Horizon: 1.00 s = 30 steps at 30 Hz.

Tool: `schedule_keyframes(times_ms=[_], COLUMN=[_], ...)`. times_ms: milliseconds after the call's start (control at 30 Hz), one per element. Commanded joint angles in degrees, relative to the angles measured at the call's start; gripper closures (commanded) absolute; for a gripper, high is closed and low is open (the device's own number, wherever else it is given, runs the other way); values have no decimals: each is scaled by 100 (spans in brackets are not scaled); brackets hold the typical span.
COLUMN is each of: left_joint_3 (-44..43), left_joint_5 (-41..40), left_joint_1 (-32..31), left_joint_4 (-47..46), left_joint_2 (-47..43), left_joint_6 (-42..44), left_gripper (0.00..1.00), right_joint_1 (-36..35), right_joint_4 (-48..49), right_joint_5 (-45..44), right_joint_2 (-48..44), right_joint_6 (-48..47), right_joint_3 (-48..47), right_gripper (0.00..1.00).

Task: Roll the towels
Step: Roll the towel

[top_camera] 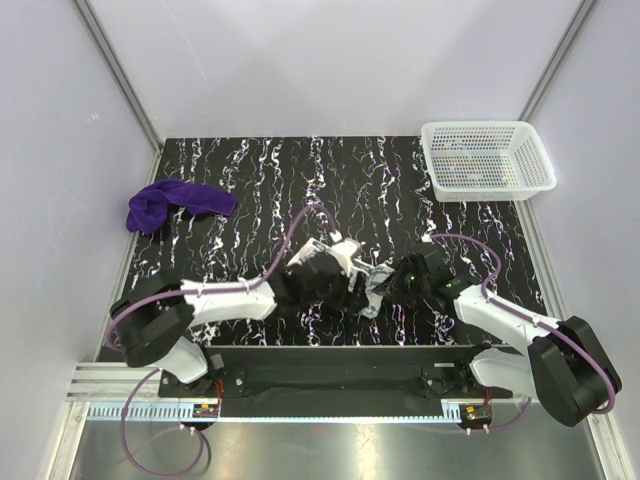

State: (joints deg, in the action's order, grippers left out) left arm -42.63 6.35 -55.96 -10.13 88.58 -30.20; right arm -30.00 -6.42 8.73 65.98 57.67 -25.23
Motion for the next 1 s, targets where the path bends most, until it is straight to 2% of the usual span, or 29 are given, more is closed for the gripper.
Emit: schedule_keyframes(times_ms=[0,133,200,300,533,733,900,967], left_joint_3=[-342,-439,-535,-781,-1080,-1397,-1441,-1537], left_joint_5=[-2282,-3189,-3429,-3693,-3790,-3729,-3720,-3746], left_joint_1=[-860,-1565,-1925,-2137,-2393,-2402,-2402,-2393], left_joint_4=[697,601,513,450,223,433,345,424], left_joint_2=[-402,-341,-236,132,722,1206,1478,1618], left_joint_6=[1068,1437,1621,1728,1824,1754,1631,1570], left_gripper=[25,25,24,22,19,18,24,32], right_joint_1=[-68,-85,-94,-103,-120,-120,-147,-164], right_joint_4=[-685,-1045,-1098,-1107,-1134,-1204,-1213,-1213], right_joint_5=[-293,-354,-355,-302,-205,-179,-30,-3], right_joint_2=[126,258,319,363,363,320,214,170], right_joint_6=[-124,-194,-203,-195,-195,-203,-107,-81], right_joint_3=[-516,-745,-790,-816,-816,-852,-764,-720], right_gripper=[92,93,94,95,95,96,97,96])
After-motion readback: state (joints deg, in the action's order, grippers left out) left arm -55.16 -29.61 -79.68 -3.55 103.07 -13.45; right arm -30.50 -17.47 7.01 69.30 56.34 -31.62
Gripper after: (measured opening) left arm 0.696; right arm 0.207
